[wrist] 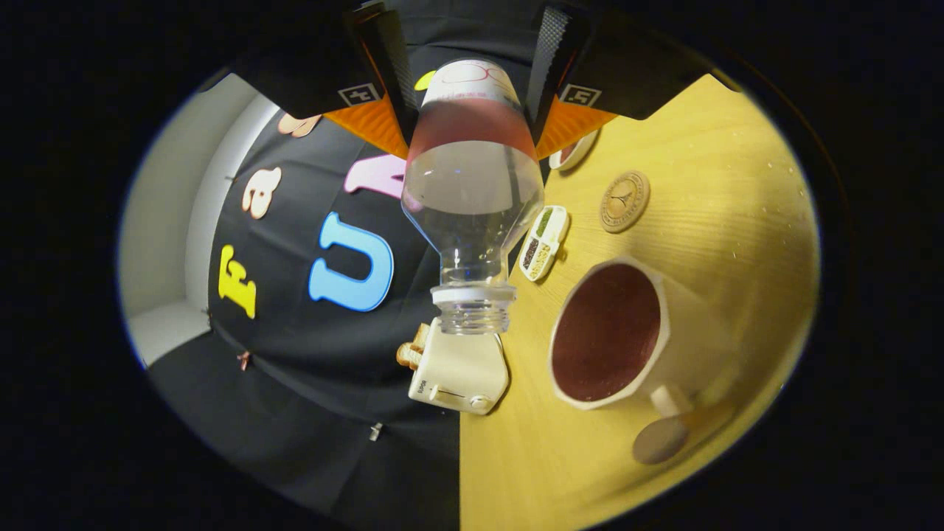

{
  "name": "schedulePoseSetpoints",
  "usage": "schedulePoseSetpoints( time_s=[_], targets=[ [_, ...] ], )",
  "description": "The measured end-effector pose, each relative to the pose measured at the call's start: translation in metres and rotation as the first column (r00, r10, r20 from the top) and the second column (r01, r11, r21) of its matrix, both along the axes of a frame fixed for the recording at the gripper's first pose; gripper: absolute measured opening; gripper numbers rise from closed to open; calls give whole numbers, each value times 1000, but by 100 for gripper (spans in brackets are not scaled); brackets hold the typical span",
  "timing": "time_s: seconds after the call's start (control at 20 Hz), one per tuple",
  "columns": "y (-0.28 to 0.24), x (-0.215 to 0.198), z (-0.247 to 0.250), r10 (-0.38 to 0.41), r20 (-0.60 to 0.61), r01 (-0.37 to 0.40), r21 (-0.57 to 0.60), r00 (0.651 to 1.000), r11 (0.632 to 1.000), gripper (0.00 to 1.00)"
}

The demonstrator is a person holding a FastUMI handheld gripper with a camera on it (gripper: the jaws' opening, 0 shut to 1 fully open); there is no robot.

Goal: Take the bottle from table, then pour the juice into the cup, finally place the bottle on the coaster

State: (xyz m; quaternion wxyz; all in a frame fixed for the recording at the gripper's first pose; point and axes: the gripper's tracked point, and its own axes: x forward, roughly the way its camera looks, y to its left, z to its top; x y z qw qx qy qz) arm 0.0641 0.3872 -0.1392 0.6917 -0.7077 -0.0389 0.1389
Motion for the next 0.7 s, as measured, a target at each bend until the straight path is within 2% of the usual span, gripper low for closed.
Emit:
schedulePoseSetpoints(
  time_s=[0.15,0.3,0.55,0.7],
  targets=[
    [-7,-8,-3,-56,-74,68,183,996,981,73],
    [-9,-11,-4,-86,-148,136,369,985,919,73],
    [-12,-11,11,-64,-209,187,642,976,744,73],
    [-9,-13,13,-14,-277,229,763,961,604,73]
  ],
)
